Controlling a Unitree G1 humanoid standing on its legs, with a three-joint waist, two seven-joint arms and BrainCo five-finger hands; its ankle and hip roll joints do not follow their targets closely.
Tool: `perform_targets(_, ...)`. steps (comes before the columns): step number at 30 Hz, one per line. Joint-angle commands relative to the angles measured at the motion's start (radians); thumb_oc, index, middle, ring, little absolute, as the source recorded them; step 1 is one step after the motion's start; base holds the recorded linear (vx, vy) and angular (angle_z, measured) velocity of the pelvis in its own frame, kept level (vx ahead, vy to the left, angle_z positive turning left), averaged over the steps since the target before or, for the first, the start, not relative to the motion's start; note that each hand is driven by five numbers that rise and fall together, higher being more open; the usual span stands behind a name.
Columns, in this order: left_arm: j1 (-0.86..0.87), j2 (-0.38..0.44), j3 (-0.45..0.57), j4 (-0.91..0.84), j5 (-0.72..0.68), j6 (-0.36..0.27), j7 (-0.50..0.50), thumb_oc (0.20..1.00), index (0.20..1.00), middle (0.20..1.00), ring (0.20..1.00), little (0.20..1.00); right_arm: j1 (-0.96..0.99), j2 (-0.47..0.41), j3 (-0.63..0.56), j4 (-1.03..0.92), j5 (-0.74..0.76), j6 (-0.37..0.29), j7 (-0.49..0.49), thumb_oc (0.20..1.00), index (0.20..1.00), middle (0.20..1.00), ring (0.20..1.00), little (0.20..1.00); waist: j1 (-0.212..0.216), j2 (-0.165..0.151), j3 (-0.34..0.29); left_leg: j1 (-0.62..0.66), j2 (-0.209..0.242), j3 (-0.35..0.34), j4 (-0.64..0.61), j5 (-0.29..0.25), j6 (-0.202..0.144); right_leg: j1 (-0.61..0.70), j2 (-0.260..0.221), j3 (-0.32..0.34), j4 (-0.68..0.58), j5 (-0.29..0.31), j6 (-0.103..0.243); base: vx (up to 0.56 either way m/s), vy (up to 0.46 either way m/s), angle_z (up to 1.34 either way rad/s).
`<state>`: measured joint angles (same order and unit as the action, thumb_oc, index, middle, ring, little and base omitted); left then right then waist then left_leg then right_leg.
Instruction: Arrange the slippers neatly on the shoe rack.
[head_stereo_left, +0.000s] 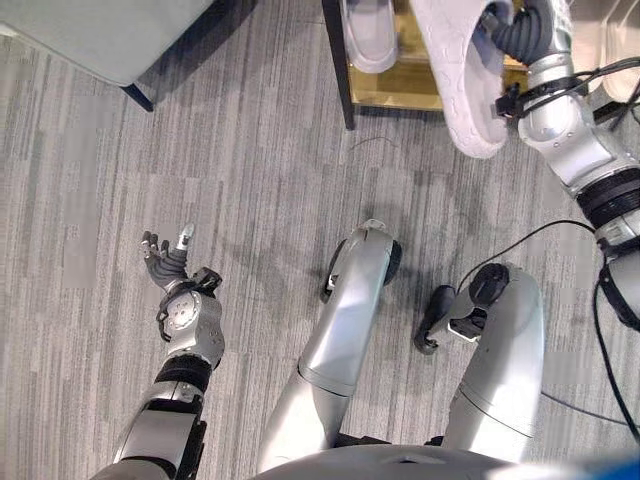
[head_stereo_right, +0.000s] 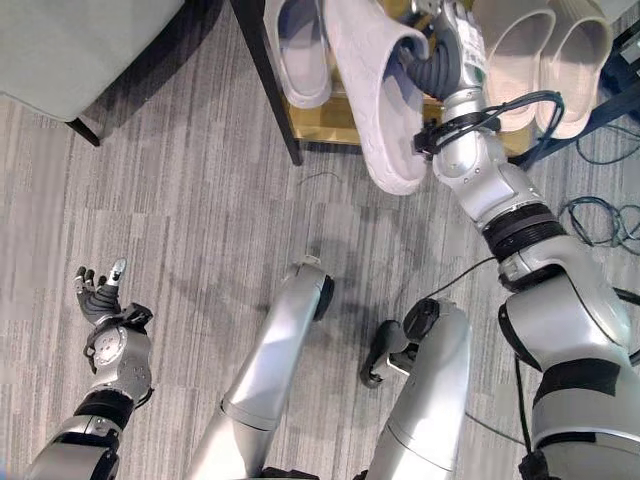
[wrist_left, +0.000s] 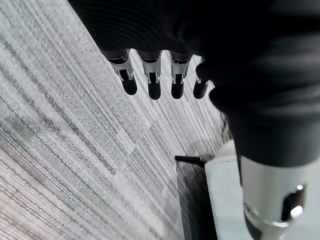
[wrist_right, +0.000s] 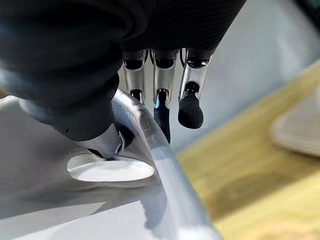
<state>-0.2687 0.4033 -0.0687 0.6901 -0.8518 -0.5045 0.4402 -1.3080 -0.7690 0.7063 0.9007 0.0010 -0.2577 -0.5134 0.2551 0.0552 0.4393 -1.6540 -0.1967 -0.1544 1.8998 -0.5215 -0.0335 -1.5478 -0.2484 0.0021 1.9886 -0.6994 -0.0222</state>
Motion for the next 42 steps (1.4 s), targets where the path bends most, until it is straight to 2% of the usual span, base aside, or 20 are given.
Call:
perform_targets(1, 0.009, 0.076, 0.049, 0.003, -0.011, -0.089, -0.036, 1.0, 1.0, 1.0, 1.0, 1.0, -0.162, -0.014, 0.014, -0.002, 0.058, -0.048, -0.004, 0.2, 0.2, 0.2, 0.2, 0.2, 0.015, -0.03, 0.055, 0.084, -0.063, -0.146, -0.045, -0.046, 0.049, 0.048, -0.028, 0.086, 0.004, -0.028, -0.094, 0.0, 0.0, 0.0)
perform_targets(3, 0.03, 0.085, 0.042, -0.015, 0.001, -0.102, -0.048, 1.0, 1.0, 1.0, 1.0, 1.0, -0.21, -0.005, 0.05, 0.076, 0.062, -0.048, -0.002, 0.2, 0.2, 0.2, 0.2, 0.2, 0.034, -0.025, 0.079, 0.084, -0.077, -0.155, -0.02, -0.049, 0.046, 0.04, -0.022, 0.099, 0.045, -0.035, -0.105, 0.0, 0.0, 0.0)
perform_targets(7, 0.079, 0.093, 0.019, -0.058, 0.019, -0.112, -0.061, 1.0, 1.0, 1.0, 1.0, 1.0, -0.252, -0.014, 0.068, 0.177, 0.118, -0.065, 0.02, 0.2, 0.2, 0.2, 0.2, 0.2, 0.068, -0.008, 0.08, 0.084, -0.095, -0.18, 0.006, -0.061, 0.044, 0.034, -0.022, 0.119, 0.087, -0.053, -0.127, 0.0, 0.006, 0.01)
perform_targets(15, 0.154, 0.098, -0.003, -0.097, 0.029, -0.128, -0.092, 1.0, 1.0, 1.0, 1.0, 1.0, -0.385, -0.037, 0.176, 0.248, 0.135, -0.057, 0.034, 0.2, 0.2, 0.2, 0.2, 0.2, 0.114, 0.019, 0.081, 0.084, -0.117, -0.212, 0.03, -0.081, 0.033, 0.04, -0.032, 0.102, 0.097, -0.071, -0.168, 0.01, 0.005, 0.02)
perform_targets(19, 0.172, 0.115, -0.031, -0.128, 0.063, -0.133, -0.102, 1.0, 1.0, 1.0, 1.0, 1.0, -0.431, -0.032, 0.186, 0.281, 0.155, -0.051, 0.037, 0.2, 0.2, 0.2, 0.2, 0.2, 0.107, 0.027, 0.081, 0.084, -0.118, -0.217, 0.044, -0.097, 0.028, 0.05, -0.026, 0.102, 0.1, -0.063, -0.172, 0.02, 0.037, 0.02)
perform_targets(23, 0.148, 0.071, 0.009, -0.101, 0.034, -0.124, -0.115, 1.0, 1.0, 1.0, 1.0, 1.0, -0.271, -0.037, 0.016, 0.162, 0.303, -0.091, 0.058, 0.2, 0.2, 0.2, 0.2, 0.2, 0.058, -0.011, 0.081, 0.084, -0.087, -0.174, -0.03, -0.082, 0.026, 0.065, -0.034, 0.107, 0.017, -0.041, -0.166, -0.04, 0.049, 0.04)
perform_targets(25, 0.128, 0.025, 0.035, -0.153, 0.055, -0.119, -0.098, 1.0, 1.0, 1.0, 1.0, 1.0, -0.04, -0.051, -0.174, -0.01, 0.366, -0.119, 0.069, 0.2, 0.2, 0.2, 0.2, 0.2, 0.016, -0.049, 0.08, 0.084, -0.052, -0.138, -0.161, -0.025, 0.034, 0.08, -0.047, 0.076, -0.12, 0.009, -0.142, -0.22, 0.007, 0.21)
perform_targets(27, 0.096, 0.015, 0.041, -0.162, 0.1, -0.111, -0.079, 1.0, 1.0, 1.0, 1.0, 1.0, 0.091, -0.04, -0.264, -0.122, 0.382, -0.135, 0.075, 0.2, 0.2, 0.2, 0.2, 0.2, -0.008, -0.073, 0.078, 0.084, -0.02, -0.119, -0.245, 0.023, 0.041, 0.095, -0.055, 0.033, -0.223, 0.047, -0.125, -0.16, 0.044, 0.06)
perform_targets(29, 0.11, -0.012, 0.033, -0.185, 0.172, -0.099, -0.05, 1.0, 1.0, 1.0, 1.0, 1.0, 0.343, 0.061, -0.398, -0.233, 0.385, -0.172, 0.078, 0.2, 0.2, 0.2, 0.2, 0.2, -0.032, -0.105, -0.032, 0.084, 0.018, -0.125, -0.425, 0.088, 0.053, 0.11, -0.05, -0.036, -0.426, 0.113, -0.082, -0.06, 0.076, -0.31)
perform_targets(30, 0.112, -0.01, 0.031, -0.186, 0.172, -0.098, -0.049, 1.0, 1.0, 1.0, 1.0, 1.0, 0.349, 0.062, -0.402, -0.237, 0.384, -0.171, 0.077, 0.2, 0.2, 0.2, 0.2, 0.2, -0.031, -0.106, -0.036, 0.084, 0.018, -0.126, -0.429, 0.09, 0.053, 0.11, -0.05, -0.037, -0.43, 0.115, -0.082, -0.07, 0.062, -0.36)
perform_targets(31, 0.101, -0.013, 0.035, -0.177, 0.192, -0.097, -0.043, 1.0, 1.0, 1.0, 1.0, 1.0, 0.429, 0.095, -0.419, -0.285, 0.346, -0.174, 0.079, 0.2, 0.2, 0.2, 0.2, 0.2, -0.038, -0.111, -0.06, 0.108, 0.033, -0.125, -0.485, 0.116, 0.055, 0.152, -0.043, -0.064, -0.523, 0.141, -0.069, -0.1, 0.054, -0.12)
perform_targets(32, 0.108, -0.023, 0.034, -0.172, 0.221, -0.096, -0.031, 1.0, 1.0, 1.0, 1.0, 1.0, 0.513, 0.136, -0.427, -0.332, 0.304, -0.172, 0.081, 0.2, 0.2, 0.2, 0.2, 0.2, -0.043, -0.118, -0.06, 0.199, 0.047, -0.122, -0.59, 0.142, 0.056, 0.236, -0.032, -0.078, -0.635, 0.175, -0.057, -0.11, 0.064, 0.03)
perform_targets(34, 0.127, -0.038, 0.039, -0.165, 0.25, -0.101, -0.016, 1.0, 1.0, 1.0, 1.0, 1.0, 0.612, 0.206, -0.45, -0.376, 0.282, -0.171, 0.081, 0.2, 0.2, 0.2, 0.2, 0.2, -0.043, -0.13, -0.062, 0.292, 0.045, -0.122, -0.697, 0.164, 0.061, 0.321, -0.021, -0.089, -0.742, 0.202, -0.046, -0.04, 0.038, 0.17)
perform_targets(35, 0.143, -0.043, 0.044, -0.162, 0.256, -0.097, -0.018, 1.0, 1.0, 1.0, 1.0, 1.0, 0.675, 0.241, -0.453, -0.386, 0.262, -0.164, 0.088, 0.2, 0.2, 0.2, 0.2, 0.2, -0.037, -0.143, -0.067, 0.363, 0.043, -0.12, -0.764, 0.176, 0.064, 0.404, -0.022, -0.103, -0.855, 0.227, -0.033, 0.01, 0.025, 0.13)
perform_targets(36, 0.168, -0.047, 0.048, -0.164, 0.276, -0.09, -0.013, 1.0, 1.0, 1.0, 1.0, 1.0, 0.727, 0.276, -0.448, -0.384, 0.227, -0.154, 0.086, 0.2, 0.2, 0.2, 0.2, 0.2, -0.021, -0.152, -0.064, 0.457, 0.041, -0.131, -0.844, 0.182, 0.072, 0.5, -0.02, -0.121, -0.96, 0.272, -0.008, 0.04, 0.069, 0.09)
perform_targets(37, 0.195, -0.046, 0.066, -0.161, 0.294, -0.096, -0.002, 1.0, 1.0, 1.0, 1.0, 1.0, 0.75, 0.291, -0.45, -0.385, 0.213, -0.148, 0.086, 0.2, 0.2, 0.2, 0.2, 0.2, -0.007, -0.151, -0.062, 0.503, 0.037, -0.134, -0.879, 0.181, 0.084, 0.537, -0.049, -0.117, -0.984, 0.325, 0.03, 0.08, 0.142, 0.04)
perform_targets(38, 0.218, -0.045, 0.067, -0.148, 0.317, -0.096, 0.005, 1.0, 1.0, 1.0, 1.0, 1.0, 0.799, 0.305, -0.457, -0.397, 0.181, -0.143, 0.086, 0.2, 0.2, 0.2, 0.2, 0.2, 0.009, -0.146, -0.058, 0.547, 0.057, -0.142, -0.917, 0.187, 0.106, 0.549, -0.061, -0.109, -0.985, 0.407, 0.091, 0.11, 0.123, -0.08)
perform_targets(40, 0.234, -0.046, 0.061, -0.147, 0.36, -0.11, 0.037, 1.0, 1.0, 1.0, 1.0, 1.0, 0.784, 0.309, -0.454, -0.397, 0.16, -0.133, 0.078, 0.2, 0.2, 0.2, 0.2, 0.2, 0.016, -0.142, -0.029, 0.62, 0.081, -0.168, -0.979, 0.184, 0.105, 0.564, -0.057, -0.189, -1.141, 0.513, 0.124, 0.14, -0.061, -0.48)
perform_targets(41, 0.214, -0.043, 0.048, -0.151, 0.375, -0.124, 0.052, 1.0, 1.0, 1.0, 1.0, 1.0, 0.764, 0.29, -0.451, -0.387, 0.163, -0.129, 0.071, 0.2, 0.2, 0.2, 0.2, 0.2, 0.002, -0.143, -0.015, 0.655, 0.082, -0.173, -0.98, 0.173, 0.092, 0.546, -0.046, -0.214, -1.247, 0.576, 0.156, 0.17, -0.189, -0.64)
perform_targets(42, 0.204, -0.039, 0.041, -0.152, 0.396, -0.126, 0.063, 1.0, 1.0, 1.0, 1.0, 1.0, 0.766, 0.283, -0.466, -0.385, 0.165, -0.126, 0.066, 0.2, 0.2, 0.2, 0.2, 0.2, -0.006, -0.133, -0.006, 0.652, 0.069, -0.184, -0.967, 0.171, 0.084, 0.56, -0.034, -0.197, -1.281, 0.569, 0.163, 0.17, -0.202, -0.37)
